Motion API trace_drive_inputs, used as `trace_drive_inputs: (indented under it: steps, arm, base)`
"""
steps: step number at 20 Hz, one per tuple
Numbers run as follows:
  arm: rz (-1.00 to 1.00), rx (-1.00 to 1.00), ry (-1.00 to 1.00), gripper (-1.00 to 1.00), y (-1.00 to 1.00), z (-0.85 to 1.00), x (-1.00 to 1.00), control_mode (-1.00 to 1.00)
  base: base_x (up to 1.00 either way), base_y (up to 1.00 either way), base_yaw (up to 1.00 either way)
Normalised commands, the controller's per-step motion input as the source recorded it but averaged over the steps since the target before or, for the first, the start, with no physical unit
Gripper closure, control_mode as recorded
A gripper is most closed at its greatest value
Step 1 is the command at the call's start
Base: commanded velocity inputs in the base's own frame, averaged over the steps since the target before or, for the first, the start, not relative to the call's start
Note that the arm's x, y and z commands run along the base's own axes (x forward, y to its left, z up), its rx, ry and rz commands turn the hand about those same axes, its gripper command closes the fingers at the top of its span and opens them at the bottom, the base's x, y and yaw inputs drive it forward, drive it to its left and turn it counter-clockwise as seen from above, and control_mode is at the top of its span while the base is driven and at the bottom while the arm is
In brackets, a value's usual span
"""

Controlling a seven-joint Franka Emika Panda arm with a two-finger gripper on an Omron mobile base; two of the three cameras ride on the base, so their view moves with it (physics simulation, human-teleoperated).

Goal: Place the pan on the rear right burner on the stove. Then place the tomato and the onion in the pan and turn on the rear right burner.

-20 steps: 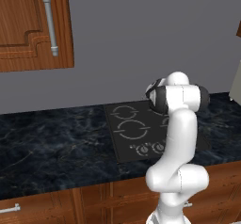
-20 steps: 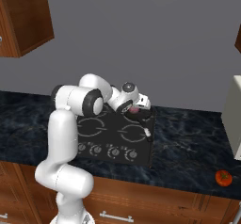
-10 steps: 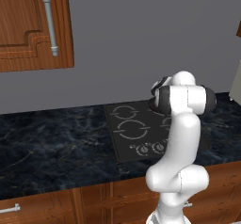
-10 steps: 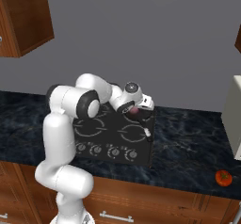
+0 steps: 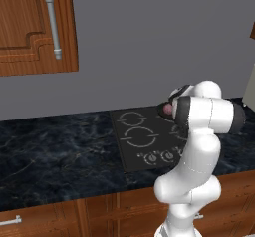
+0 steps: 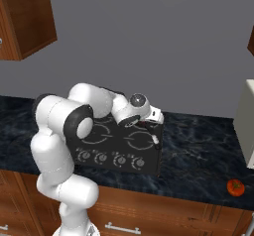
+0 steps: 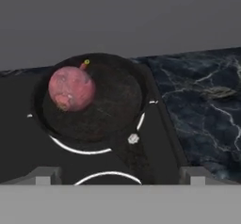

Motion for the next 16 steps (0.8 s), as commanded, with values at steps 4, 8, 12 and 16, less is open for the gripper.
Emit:
trace_drive_inputs:
  steps: [4, 8, 12, 16]
  arm:
    - [0.0, 0.0, 0.0, -1.0, 0.0, 0.29, -0.73, -1.0]
    - [0.0, 0.0, 0.0, -1.0, 0.0, 0.18, -0.69, -1.0]
    - [-0.02, 0.0, 0.0, -1.0, 0.0, 0.14, -0.67, -1.0]
    - [-0.04, 0.0, 0.0, -1.0, -0.04, 0.11, -0.67, -1.0]
  base:
    - [0.0, 0.0, 0.0]
    - [0.0, 0.0, 0.0]
    - [0.0, 0.0, 0.0]
    - [0.0, 0.0, 0.0]
